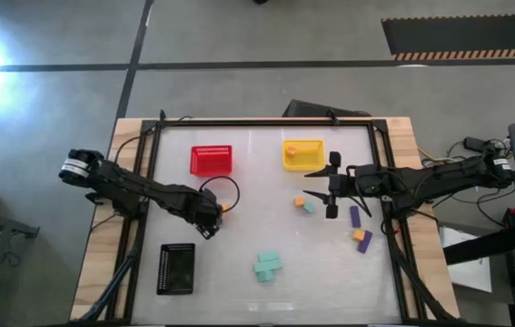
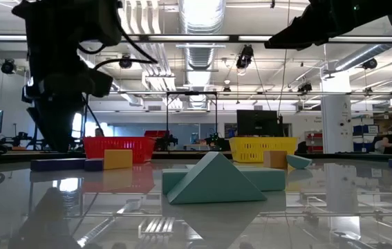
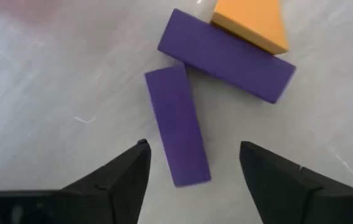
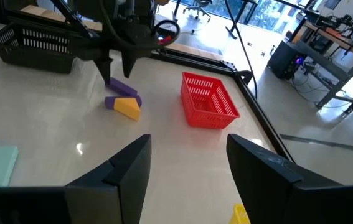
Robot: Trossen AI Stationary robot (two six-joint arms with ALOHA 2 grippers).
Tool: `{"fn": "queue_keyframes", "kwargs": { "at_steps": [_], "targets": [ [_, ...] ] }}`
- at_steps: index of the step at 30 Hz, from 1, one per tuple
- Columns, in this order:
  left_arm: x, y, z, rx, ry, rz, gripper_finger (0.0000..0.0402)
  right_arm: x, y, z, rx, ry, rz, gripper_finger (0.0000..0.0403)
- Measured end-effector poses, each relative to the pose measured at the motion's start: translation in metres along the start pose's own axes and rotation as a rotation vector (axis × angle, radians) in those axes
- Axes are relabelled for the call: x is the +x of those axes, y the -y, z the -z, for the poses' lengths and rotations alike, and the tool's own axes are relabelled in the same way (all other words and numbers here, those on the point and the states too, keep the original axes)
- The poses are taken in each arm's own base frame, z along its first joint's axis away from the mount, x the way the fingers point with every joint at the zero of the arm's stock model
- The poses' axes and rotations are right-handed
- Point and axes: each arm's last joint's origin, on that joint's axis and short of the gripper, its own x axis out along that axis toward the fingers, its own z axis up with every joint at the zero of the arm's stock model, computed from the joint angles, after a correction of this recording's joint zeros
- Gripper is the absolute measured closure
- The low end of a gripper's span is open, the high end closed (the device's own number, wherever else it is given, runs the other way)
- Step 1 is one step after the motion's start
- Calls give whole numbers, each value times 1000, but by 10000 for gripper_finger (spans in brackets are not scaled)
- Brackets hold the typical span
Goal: Sort & place blocks by color
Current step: Put the purple block into the black bin
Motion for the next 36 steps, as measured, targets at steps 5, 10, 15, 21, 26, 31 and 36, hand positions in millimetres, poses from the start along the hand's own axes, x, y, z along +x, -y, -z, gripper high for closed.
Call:
{"fn": "queue_keyframes", "kwargs": {
  "at_steps": [5,10,15,21,26,31,36],
  "targets": [
    [10,-3,1,-5,33,-56,164,0,0,0,0,0,0,202],
    [16,-4,2,-6,51,-61,178,0,0,0,0,0,0,202],
    [24,-7,6,-1,39,-80,215,0,0,0,0,0,0,202],
    [26,-8,7,0,36,-82,282,0,0,0,0,-1,0,202],
    [25,-8,7,0,37,-83,315,0,0,0,0,-1,0,202],
    [24,-9,6,1,43,-93,315,0,0,0,2,-1,0,202],
    [5,-5,1,2,44,-95,315,0,0,0,8,-1,0,202]
  ]
}}
